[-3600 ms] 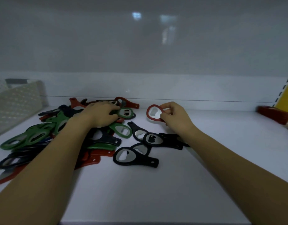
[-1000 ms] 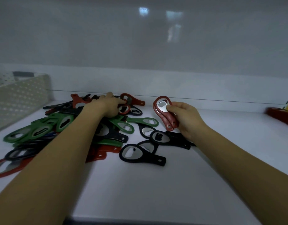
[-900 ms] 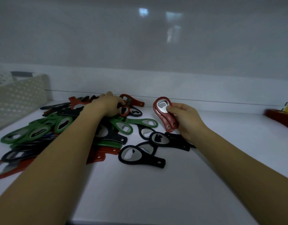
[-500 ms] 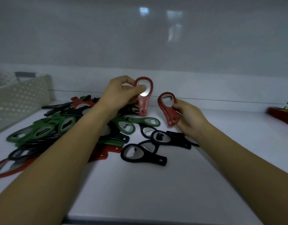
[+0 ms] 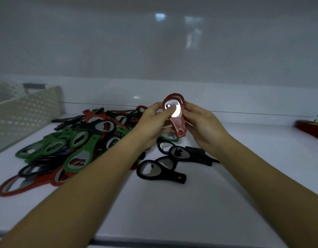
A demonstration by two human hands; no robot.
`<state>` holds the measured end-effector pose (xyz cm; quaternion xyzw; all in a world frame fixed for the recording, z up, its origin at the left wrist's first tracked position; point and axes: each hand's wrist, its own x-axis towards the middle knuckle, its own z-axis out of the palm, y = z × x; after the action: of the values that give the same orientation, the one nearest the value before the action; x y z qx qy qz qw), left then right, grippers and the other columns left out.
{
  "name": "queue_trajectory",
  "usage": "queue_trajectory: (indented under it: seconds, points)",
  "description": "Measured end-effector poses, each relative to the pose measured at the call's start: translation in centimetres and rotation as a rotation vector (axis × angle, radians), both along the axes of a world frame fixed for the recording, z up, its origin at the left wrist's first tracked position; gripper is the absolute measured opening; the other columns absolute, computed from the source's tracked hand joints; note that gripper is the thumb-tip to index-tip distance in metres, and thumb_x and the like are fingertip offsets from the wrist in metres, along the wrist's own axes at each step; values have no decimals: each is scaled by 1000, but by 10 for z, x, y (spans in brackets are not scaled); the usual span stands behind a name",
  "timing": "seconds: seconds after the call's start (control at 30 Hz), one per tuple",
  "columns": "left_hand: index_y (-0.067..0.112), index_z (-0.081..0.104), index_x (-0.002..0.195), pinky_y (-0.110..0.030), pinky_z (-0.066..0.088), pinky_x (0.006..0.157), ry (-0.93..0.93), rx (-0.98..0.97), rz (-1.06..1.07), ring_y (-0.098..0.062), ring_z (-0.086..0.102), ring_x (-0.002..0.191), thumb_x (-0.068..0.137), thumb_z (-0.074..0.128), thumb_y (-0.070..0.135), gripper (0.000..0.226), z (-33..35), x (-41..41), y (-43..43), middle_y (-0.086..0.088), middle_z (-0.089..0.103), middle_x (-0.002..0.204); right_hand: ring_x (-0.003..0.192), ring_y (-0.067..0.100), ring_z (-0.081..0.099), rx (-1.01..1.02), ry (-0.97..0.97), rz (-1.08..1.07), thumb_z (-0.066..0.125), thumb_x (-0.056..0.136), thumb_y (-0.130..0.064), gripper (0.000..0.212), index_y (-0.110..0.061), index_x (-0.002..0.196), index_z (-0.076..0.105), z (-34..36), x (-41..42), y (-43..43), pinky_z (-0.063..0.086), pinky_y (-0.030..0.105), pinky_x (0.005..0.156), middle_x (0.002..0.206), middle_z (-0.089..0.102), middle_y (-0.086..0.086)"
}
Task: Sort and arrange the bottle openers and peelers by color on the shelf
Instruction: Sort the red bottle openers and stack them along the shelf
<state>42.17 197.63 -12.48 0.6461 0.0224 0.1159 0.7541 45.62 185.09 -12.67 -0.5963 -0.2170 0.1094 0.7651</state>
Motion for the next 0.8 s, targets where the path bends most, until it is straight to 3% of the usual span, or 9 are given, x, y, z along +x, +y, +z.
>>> queue_trajectory:
  seconds: [0.07,0.13,0.33,0.43,0.57,0.63,0.7,0.8]
  points:
    - [8,48,107,-38,59,73,-22,-178,5,-26,68,83,95,50,13,13,8,-1,11,-16,64,98,109,11,54,-248,-183,-159,45,95,-10,33,-19,126,55,0,6,1,41,20,92,117,59,1]
    - [8,46,101,-35,60,62,-54,-290,78,-24,68,73,97,46,9,5,12,1,31,-17,61,95,99,3,52,-431,-358,-269,45,96,-13,31,-21,124,56,-1,14,6,38,10,82,114,57,-1]
    - [2,48,115,-24,51,52,-8,-385,295,-12,58,67,101,37,12,20,10,7,92,-10,63,97,118,20,51,-947,-604,-241,45,95,-12,33,-11,127,53,1,56,52,34,18,92,132,54,7]
    - [3,44,128,-27,50,52,26,-470,311,-12,62,64,102,34,15,31,9,8,105,-7,64,95,117,24,51,-1057,-665,-255,44,95,-13,34,-10,128,51,-2,74,79,37,24,92,130,54,10]
    - [19,37,131,-27,53,50,-52,-591,310,-15,58,60,101,35,12,31,10,6,106,-13,56,88,99,28,54,-1168,-714,-363,47,93,-17,21,-7,111,52,-16,84,102,38,29,72,110,58,13]
    - [25,40,125,-29,51,52,-51,-628,263,-14,54,65,100,41,19,26,10,5,106,-14,55,102,96,28,55,-1229,-748,-391,50,92,-18,18,-5,102,56,-20,86,108,37,28,67,103,58,12]
    - [26,38,132,-33,50,56,-37,-700,197,-14,54,70,97,48,28,36,11,4,108,-12,49,124,94,28,56,-1296,-794,-406,48,93,-17,20,-4,95,62,-24,86,111,36,28,63,99,59,13]
    - [33,37,136,-37,48,67,-88,-756,151,-15,54,74,98,46,27,39,13,3,109,-10,48,124,96,29,54,-1267,-823,-451,45,95,-19,25,-4,98,64,-21,82,108,35,29,64,103,57,15]
